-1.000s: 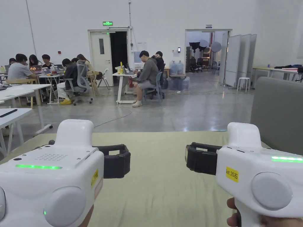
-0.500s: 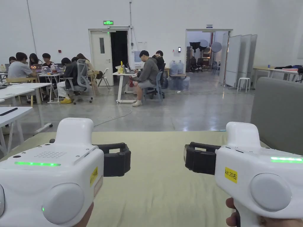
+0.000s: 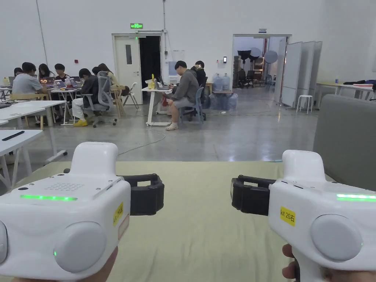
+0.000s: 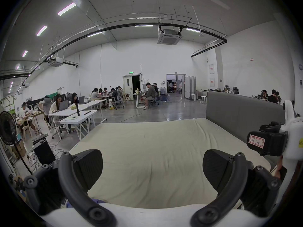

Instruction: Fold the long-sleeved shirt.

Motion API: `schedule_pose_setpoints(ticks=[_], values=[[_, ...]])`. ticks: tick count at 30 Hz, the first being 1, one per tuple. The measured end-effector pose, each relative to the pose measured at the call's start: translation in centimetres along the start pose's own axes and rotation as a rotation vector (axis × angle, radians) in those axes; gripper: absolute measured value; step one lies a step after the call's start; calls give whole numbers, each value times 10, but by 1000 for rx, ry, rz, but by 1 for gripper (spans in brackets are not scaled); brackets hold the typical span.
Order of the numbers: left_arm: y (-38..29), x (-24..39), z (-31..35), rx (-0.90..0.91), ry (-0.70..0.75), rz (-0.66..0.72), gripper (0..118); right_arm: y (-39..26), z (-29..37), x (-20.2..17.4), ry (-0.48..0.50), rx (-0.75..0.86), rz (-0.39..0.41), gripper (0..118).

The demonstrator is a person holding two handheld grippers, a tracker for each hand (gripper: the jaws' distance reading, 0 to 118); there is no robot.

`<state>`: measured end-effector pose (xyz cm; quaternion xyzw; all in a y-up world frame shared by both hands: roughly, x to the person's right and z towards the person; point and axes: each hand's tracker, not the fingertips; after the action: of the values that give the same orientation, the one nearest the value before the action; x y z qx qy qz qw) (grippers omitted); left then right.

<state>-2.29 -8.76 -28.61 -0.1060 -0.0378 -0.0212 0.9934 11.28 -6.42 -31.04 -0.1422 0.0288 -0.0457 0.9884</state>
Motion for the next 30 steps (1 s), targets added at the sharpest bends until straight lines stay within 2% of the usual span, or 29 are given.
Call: schedule_pose_setpoints(ticks=[14, 18, 30], values=[[1, -4, -4, -4, 12, 5, 118, -4, -4, -6, -56, 8, 42, 118], [0, -4, -4, -3, 13, 3, 118, -4, -3, -6, -37, 12, 50, 118], [-2, -2, -6, -16, 10, -2, 118, -5, -6, -4, -22, -2, 15, 118]])
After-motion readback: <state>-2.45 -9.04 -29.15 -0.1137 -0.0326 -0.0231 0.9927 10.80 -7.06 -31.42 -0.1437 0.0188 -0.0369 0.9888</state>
